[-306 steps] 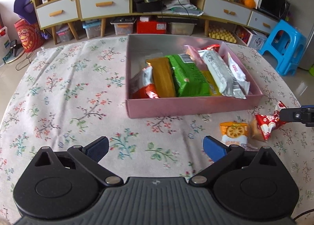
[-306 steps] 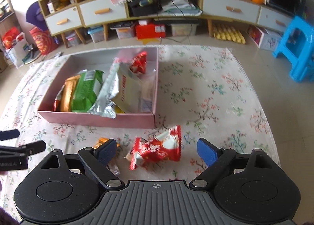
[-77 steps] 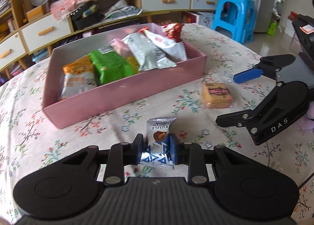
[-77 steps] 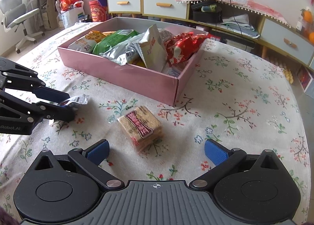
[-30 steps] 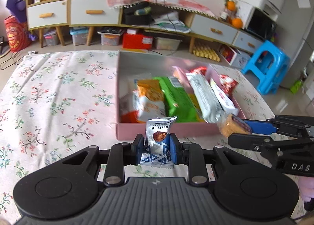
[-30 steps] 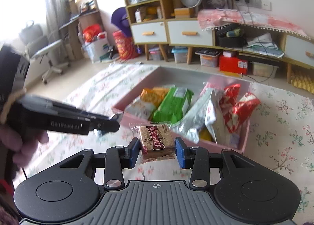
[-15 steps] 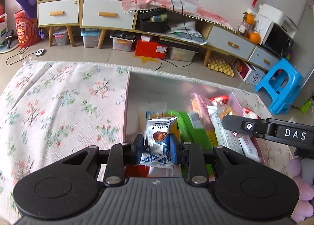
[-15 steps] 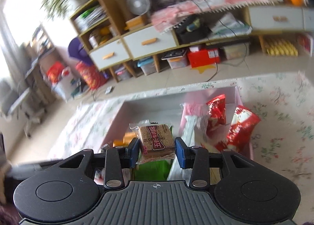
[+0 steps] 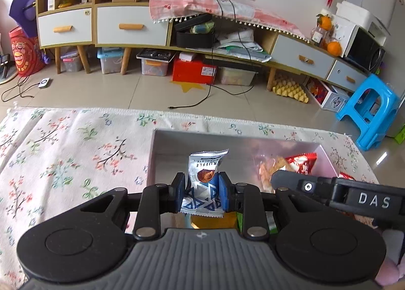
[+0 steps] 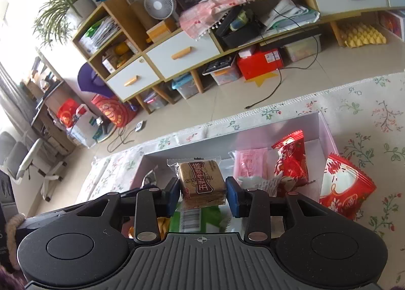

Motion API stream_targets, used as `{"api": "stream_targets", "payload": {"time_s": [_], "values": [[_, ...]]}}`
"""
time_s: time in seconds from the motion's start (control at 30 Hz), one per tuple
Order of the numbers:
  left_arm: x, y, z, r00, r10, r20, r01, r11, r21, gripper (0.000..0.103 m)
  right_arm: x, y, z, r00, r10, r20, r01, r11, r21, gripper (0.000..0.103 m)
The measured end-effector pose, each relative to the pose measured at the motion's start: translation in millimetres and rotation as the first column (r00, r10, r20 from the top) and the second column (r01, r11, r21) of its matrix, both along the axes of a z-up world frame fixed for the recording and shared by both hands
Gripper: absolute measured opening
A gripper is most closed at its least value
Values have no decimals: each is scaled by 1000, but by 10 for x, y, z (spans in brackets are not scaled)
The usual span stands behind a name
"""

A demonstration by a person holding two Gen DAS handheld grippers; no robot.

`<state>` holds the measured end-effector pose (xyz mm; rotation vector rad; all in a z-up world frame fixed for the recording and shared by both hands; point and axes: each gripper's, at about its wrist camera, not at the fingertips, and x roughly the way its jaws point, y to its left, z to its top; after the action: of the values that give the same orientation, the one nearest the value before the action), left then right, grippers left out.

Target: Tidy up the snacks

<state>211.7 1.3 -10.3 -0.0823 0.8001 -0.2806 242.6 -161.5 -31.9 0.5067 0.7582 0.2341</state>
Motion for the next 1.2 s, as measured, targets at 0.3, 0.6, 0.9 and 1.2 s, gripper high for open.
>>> {"api": "stream_targets", "payload": {"time_s": [0.3,0.6,0.9,1.2], "values": [[60,5,-22,1000,-1,7,1,1000,-11,28,17,-59,-21,999,-23,21,22,999,43,41],[-129,43,190,999,14,41,-14,1000,7,74,-139,-51,232,998,-36,43,35,999,7,58],[-564,168,373,999,49,0,-49,998,32,96,-618,34,628,999,-29,35,34,987,-158,84],[-1130,264,415,993,100,-66,-94,991,94,102,-1253,162,796,995,-100,-17,89,942,-322,90]]}}
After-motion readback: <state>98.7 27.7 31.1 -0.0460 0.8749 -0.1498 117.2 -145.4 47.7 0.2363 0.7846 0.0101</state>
